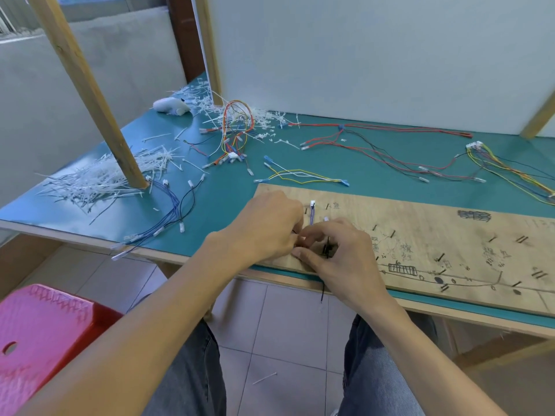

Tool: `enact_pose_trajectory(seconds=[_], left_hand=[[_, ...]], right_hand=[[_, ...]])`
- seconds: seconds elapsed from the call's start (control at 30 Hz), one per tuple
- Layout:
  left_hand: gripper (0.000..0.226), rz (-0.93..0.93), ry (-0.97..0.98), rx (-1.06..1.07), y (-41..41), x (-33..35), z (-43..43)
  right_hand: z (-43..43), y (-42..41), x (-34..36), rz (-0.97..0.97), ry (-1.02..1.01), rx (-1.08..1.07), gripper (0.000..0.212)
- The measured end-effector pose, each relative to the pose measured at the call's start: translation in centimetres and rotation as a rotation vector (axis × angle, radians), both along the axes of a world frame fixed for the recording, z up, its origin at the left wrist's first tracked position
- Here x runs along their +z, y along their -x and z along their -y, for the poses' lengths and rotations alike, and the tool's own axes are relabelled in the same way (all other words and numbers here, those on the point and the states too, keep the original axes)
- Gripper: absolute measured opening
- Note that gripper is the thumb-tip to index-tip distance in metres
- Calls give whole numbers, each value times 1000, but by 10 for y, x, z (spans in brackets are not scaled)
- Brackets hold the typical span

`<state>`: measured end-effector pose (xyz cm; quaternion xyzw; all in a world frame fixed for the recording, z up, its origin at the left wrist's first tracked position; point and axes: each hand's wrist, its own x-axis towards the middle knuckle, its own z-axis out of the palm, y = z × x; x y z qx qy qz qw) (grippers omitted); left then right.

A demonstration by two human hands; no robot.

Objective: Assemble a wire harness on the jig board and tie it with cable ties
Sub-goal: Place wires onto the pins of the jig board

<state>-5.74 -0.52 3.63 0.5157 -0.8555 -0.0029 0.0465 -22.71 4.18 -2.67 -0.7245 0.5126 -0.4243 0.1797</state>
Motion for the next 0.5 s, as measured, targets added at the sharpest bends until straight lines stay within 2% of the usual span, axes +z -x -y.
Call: enact_pose_trajectory(seconds=[0.1, 0.23, 0.37, 0.5], left_hand=[[11, 25, -3, 17, 4, 5, 1], [18, 25, 27, 43, 6, 3, 6], [19, -33, -36, 76, -1, -1, 9], [16, -30, -38, 84, -1, 0, 8]], right_hand=[[-2, 1, -1, -11, 35, -21, 38], [-6, 0, 0, -27, 78, -20, 26], [-8, -2, 1, -7, 41, -15, 16], [-10, 1, 3, -32, 54, 19, 21]])
